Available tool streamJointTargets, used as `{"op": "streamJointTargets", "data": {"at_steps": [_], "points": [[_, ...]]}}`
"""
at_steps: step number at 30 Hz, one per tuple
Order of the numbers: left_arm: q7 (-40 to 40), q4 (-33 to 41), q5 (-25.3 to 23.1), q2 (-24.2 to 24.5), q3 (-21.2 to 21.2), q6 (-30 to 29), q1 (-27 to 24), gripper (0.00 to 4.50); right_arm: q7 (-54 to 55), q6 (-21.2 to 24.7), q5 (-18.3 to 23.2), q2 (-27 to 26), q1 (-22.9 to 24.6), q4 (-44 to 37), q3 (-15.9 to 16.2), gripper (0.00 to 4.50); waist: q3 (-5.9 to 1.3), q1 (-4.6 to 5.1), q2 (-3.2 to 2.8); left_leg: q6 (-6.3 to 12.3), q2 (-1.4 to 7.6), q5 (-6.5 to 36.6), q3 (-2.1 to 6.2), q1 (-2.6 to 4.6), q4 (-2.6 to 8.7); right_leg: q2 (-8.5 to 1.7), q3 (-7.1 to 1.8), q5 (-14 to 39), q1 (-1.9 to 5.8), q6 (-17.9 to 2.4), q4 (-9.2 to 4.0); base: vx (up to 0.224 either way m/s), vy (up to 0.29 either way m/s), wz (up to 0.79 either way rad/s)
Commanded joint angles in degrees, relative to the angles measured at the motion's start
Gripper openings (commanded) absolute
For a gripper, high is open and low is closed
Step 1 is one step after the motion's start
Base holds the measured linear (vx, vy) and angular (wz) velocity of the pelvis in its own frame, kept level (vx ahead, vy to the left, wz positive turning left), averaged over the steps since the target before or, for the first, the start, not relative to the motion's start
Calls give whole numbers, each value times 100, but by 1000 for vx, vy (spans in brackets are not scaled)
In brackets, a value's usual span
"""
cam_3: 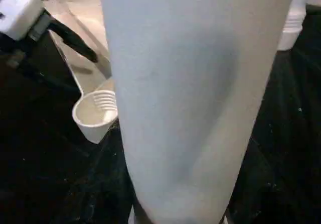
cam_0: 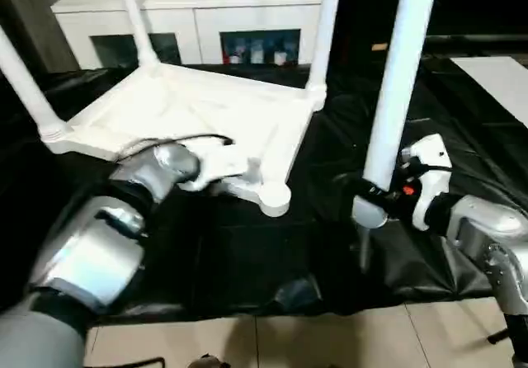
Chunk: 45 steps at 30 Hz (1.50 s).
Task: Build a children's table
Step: Insert table leg to table base
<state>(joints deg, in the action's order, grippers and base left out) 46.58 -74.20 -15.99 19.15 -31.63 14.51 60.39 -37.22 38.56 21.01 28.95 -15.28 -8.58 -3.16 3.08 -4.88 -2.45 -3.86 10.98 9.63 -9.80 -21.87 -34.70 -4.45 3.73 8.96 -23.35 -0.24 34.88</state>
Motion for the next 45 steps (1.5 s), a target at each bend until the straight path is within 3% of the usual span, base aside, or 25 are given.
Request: {"op": "streamJointTargets", "data": {"at_steps": [1,9,13,15,17,20,25,26,27,31,32,33,35,39,43,45], "points": [[60,-90,-47,-40,72,31,-16,320,41,55,93,4,-4,-124,-37,190,-444,27,31,150,115,1322,47,94,365,-313,-206,1573,356,-1104,-500,0,0,0],[1077,-322,-441,-23,-158,-352,-32,262,-57,33,64,63,-44,-106,15,190,-425,81,37,158,115,1438,56,103,386,-335,-201,1830,350,-1063,-532,0,0,0],[1379,-335,-390,-14,-94,-488,4,233,-67,-18,43,71,-83,-53,62,190,-418,120,69,175,111,1460,58,93,392,-340,-196,1903,356,-1075,-541,0,0,0],[1514,-331,-342,-31,-31,-561,24,228,-73,-46,29,70,-97,-25,84,190,-409,140,54,193,110,1477,57,96,390,-340,-197,1961,351,-1078,-549,0,0,0],[1667,-316,-336,-50,27,-630,53,195,-80,-98,-5,57,-130,34,130,190,-400,143,91,214,107,1497,48,116,397,-344,-197,2099,349,-1081,-572,0,0,0],[1618,-230,-486,-78,0,-668,74,188,-89,-193,-60,-4,-209,140,209,190,-401,135,81,222,122,1473,52,122,403,-351,-201,2083,343,-1097,-558,0,0,0],[1943,-104,-360,-157,101,-857,-7,144,-88,-236,-79,-64,-258,210,263,190,-409,104,86,235,132,1382,51,119,412,-363,-208,1931,350,-1158,-541,0,0,0],[2157,25,-162,-236,262,-1062,-107,132,-91,-275,-85,-100,-281,258,299,190,-409,96,128,247,135,1357,49,113,417,-365,-206,1881,357,-1172,-536,0,0,0],[2199,59,-115,-254,302,-1114,-134,118,-92,-287,-85,-107,-286,271,310,190,-409,84,103,265,139,1295,45,114,416,-379,-211,1771,351,-1252,-519,0,0,0],[2008,270,83,-369,509,-1503,-418,99,-90,-380,-120,-174,-324,377,383,190,-414,55,112,312,153,1239,41,116,412,-386,-213,1624,354,-1326,-497,0,0,0],[1941,318,132,-387,577,-1621,-506,81,-88,-393,-129,-203,-342,398,401,190,-403,48,144,332,156,1265,33,116,416,-390,-212,1676,348,-1329,-501,0,0,0],[1885,379,168,-395,631,-1731,-591,81,-93,-404,-136,-226,-355,414,412,190,-408,39,128,327,155,1279,31,128,411,-397,-212,1724,344,-1329,-496,0,0,0],[1744,521,362,-425,864,-2048,-778,77,-108,-429,-145,-270,-384,453,429,190,-371,37,138,293,142,1481,32,138,431,-399,-200,2277,329,-1155,-561,0,0,0],[1345,871,426,-389,1076,-2366,-996,61,-123,-466,-156,-296,-430,522,449,190,-354,59,155,236,133,1662,54,139,455,-402,-182,2727,324,-955,-598,0,0,0],[995,1400,516,-407,1265,-2677,-1311,54,-45,-483,-133,-353,-459,581,430,190,-327,187,157,211,86,1911,82,107,458,-389,-106,3463,298,-575,-698,0,0,0],[910,1837,566,-410,1340,-2659,-1566,46,-22,-501,-147,-383,-453,607,420,190,-334,208,152,193,104,1938,108,100,468,-412,-88,3549,308,-514,-705,0,0,0]]}}
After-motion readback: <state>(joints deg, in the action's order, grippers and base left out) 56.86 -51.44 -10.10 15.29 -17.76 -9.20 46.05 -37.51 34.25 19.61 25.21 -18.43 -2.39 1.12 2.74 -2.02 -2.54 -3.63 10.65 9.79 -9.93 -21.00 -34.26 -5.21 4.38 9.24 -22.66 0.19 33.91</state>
